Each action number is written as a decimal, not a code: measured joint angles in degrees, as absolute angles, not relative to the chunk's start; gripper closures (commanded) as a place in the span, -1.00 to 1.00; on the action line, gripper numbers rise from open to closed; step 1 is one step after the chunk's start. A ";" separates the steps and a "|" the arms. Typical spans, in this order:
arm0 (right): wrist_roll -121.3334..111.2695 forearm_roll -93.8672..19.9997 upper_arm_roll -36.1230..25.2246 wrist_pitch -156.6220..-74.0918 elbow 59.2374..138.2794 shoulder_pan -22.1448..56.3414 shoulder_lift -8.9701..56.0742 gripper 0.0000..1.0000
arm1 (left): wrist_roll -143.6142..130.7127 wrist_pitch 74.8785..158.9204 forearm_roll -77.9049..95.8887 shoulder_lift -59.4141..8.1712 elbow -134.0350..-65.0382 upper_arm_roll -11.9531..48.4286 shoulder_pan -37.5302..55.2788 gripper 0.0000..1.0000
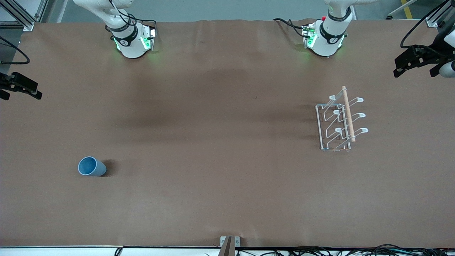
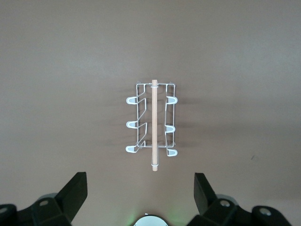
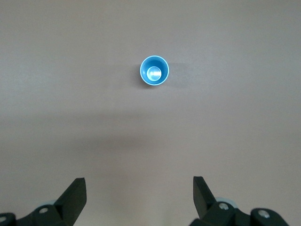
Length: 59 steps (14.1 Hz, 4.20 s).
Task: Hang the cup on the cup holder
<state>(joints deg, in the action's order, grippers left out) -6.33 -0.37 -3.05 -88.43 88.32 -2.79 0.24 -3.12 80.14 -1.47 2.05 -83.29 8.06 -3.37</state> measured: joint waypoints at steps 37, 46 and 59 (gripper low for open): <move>-8.76 -0.38 -3.28 -122.33 90.32 -6.18 35.07 -0.48 | 0.64 80.06 -1.46 1.23 -83.08 7.22 -4.00 -1.00; -11.03 -4.63 -3.13 -125.60 90.31 -6.24 36.47 0.86 | 0.68 78.93 -1.46 1.23 -82.95 7.20 -4.01 -1.00; -13.86 -7.93 -2.21 -106.47 89.08 -3.22 28.41 0.99 | 0.75 78.82 -1.46 1.18 -82.94 7.23 -3.95 -1.00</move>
<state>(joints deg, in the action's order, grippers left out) -13.86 -7.93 -2.21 -106.47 89.08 -3.22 28.41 0.75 78.82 -1.46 1.18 -82.94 7.23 -3.95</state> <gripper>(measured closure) 0.952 0.000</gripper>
